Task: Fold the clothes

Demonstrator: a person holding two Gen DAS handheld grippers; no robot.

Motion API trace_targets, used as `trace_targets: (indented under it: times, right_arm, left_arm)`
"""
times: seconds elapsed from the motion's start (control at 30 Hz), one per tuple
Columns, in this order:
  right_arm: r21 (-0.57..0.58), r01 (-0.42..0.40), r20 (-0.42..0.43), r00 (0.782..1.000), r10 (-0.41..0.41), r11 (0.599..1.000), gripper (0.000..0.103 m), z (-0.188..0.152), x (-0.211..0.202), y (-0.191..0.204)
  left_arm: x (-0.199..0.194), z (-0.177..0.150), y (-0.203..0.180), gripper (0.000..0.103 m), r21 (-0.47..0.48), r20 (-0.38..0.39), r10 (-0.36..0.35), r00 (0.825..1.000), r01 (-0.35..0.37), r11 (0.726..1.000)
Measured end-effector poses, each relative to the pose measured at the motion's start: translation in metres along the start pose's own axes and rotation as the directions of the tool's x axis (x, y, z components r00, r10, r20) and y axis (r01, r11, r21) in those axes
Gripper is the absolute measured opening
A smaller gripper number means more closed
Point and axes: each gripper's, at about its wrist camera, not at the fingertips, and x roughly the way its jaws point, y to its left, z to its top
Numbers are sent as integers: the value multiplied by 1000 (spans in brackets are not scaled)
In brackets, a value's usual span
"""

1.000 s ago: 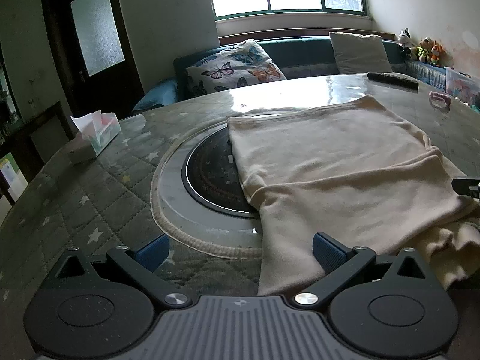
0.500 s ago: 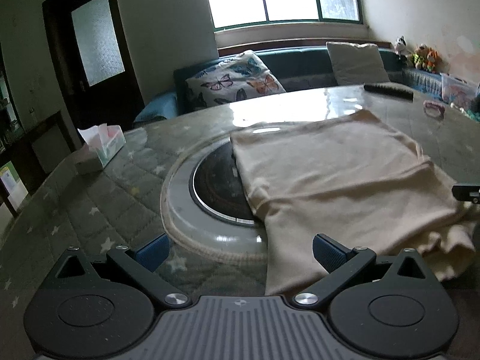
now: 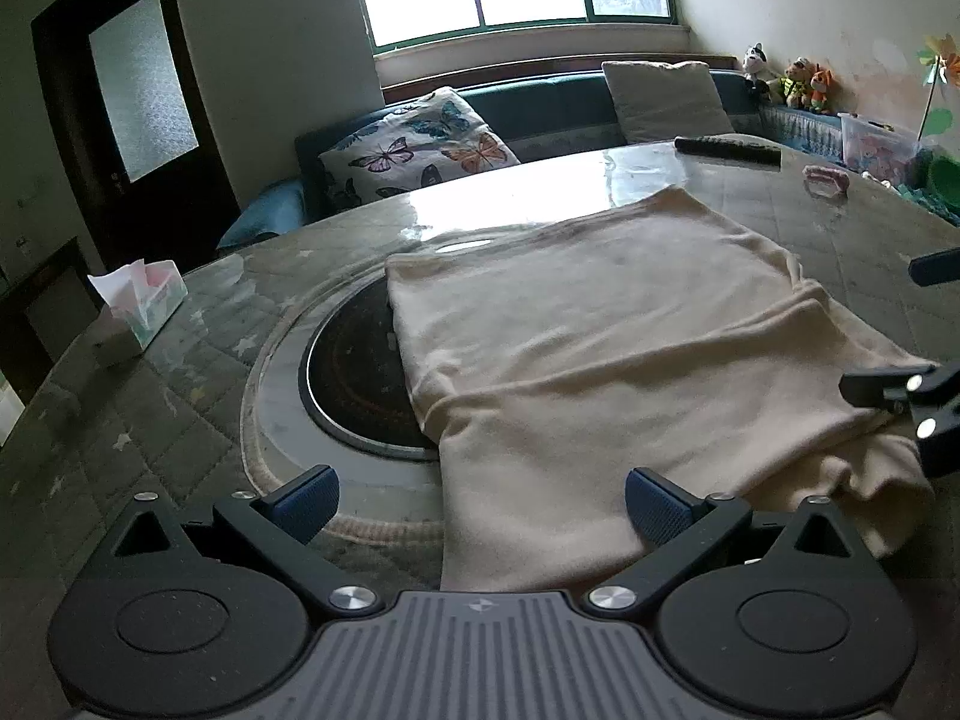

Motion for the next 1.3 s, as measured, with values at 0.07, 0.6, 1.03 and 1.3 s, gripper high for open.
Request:
trace_targets:
  times: [0.07, 0.6, 1.03, 1.3]
  right_arm:
    - [19, -11, 17, 1000, 11, 1000, 103, 6, 0, -5]
    - [101, 9, -29, 1000, -6, 995, 103, 16, 47, -22]
    - [61, -22, -4, 1000, 22, 998, 103, 3, 23, -25]
    - [119, -45, -23, 999, 48, 992, 103, -17, 7, -41]
  left_arm:
    - [1, 5, 1, 103, -4, 9, 2, 1000, -2, 1000]
    - [48, 27, 19, 103, -35, -35, 63, 997, -65, 997]
    - [13, 6, 28, 103, 29, 18, 53, 998, -54, 998]
    - [-31, -25, 11, 103, 190, 74, -47, 996, 32, 981]
